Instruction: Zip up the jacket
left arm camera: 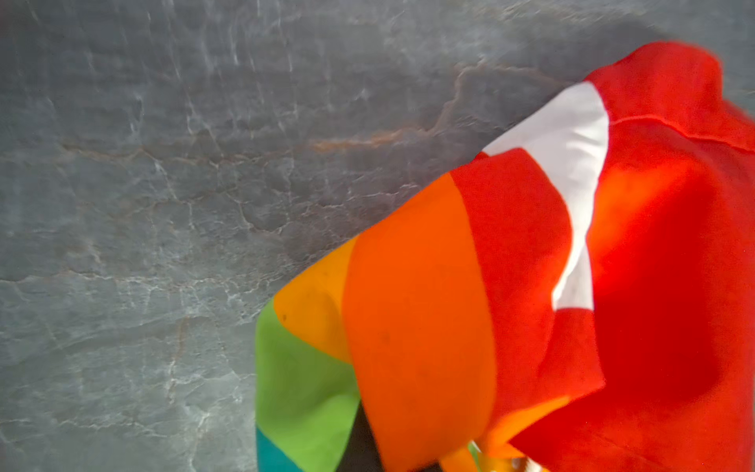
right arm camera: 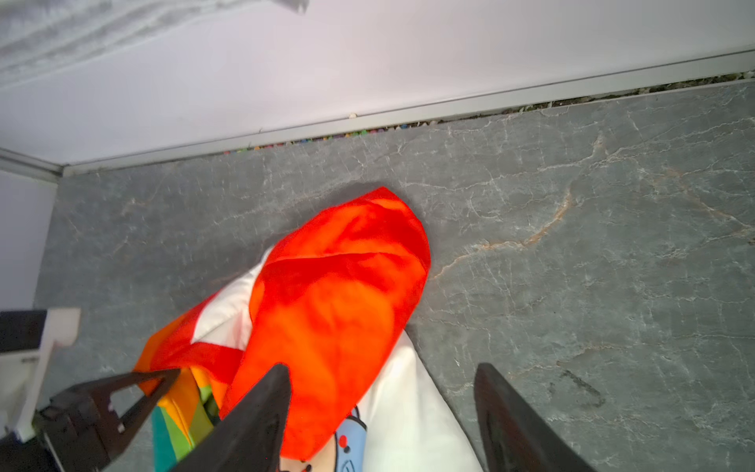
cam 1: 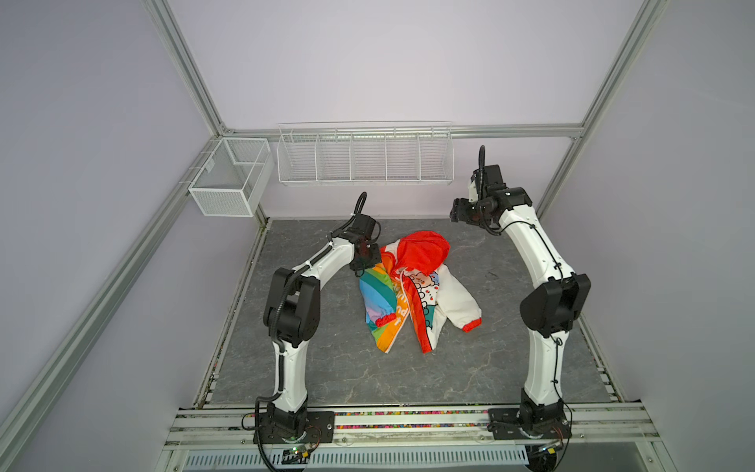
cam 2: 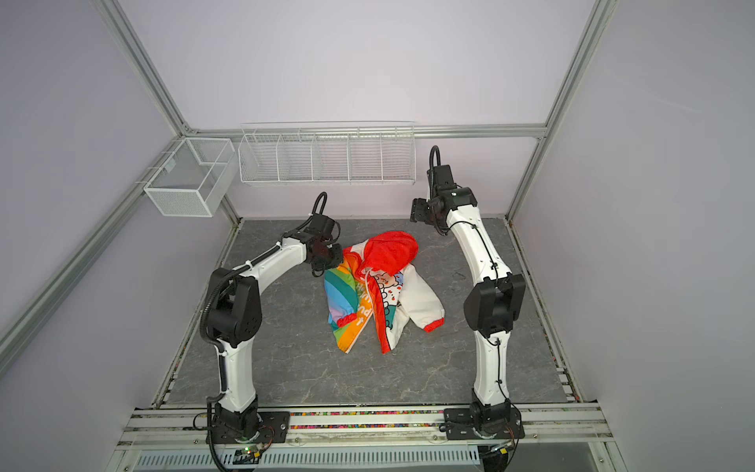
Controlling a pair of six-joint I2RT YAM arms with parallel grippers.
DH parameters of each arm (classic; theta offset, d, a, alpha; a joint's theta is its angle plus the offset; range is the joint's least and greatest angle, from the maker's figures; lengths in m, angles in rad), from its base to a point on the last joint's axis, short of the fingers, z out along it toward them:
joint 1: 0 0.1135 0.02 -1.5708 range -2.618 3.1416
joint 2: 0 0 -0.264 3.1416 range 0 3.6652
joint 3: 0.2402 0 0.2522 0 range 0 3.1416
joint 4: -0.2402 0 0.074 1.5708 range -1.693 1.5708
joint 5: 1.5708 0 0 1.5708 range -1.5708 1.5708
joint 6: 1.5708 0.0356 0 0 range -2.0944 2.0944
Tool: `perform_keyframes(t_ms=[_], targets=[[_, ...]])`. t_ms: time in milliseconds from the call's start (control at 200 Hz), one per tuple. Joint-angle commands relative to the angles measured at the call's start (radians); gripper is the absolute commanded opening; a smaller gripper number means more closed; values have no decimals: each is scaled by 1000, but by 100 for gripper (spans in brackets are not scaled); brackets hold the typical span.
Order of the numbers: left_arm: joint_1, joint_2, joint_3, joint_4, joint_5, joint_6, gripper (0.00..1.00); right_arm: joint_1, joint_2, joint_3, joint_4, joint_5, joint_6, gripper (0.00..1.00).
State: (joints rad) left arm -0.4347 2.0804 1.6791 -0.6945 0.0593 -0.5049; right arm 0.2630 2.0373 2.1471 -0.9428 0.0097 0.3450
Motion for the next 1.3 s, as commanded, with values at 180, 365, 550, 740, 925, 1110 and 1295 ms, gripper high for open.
perform_keyframes(t_ms=[180,365,550,740,925,1110,1295], targets=[[25,-72,-50,-31,13,-3,2,25,-328,-512,172,-151,61,78],[22,-209,-135,-25,-29,30,38,129,-382,-755,279,-185,108,78],[-17,-347,-200,-35,-24,59,44,198,-344,-874,355,-175,147,77],[-181,-330,-227,8,56,-27,45,206,-317,-964,464,-221,198,71],[-284,-244,-244,195,128,-186,45,207,-289,-1017,535,-256,234,59],[-288,-151,-186,256,103,-242,46,207,-301,-1060,576,-269,262,48],[-286,-57,-119,288,97,-263,46,206,-307,-1079,590,-279,266,47]])
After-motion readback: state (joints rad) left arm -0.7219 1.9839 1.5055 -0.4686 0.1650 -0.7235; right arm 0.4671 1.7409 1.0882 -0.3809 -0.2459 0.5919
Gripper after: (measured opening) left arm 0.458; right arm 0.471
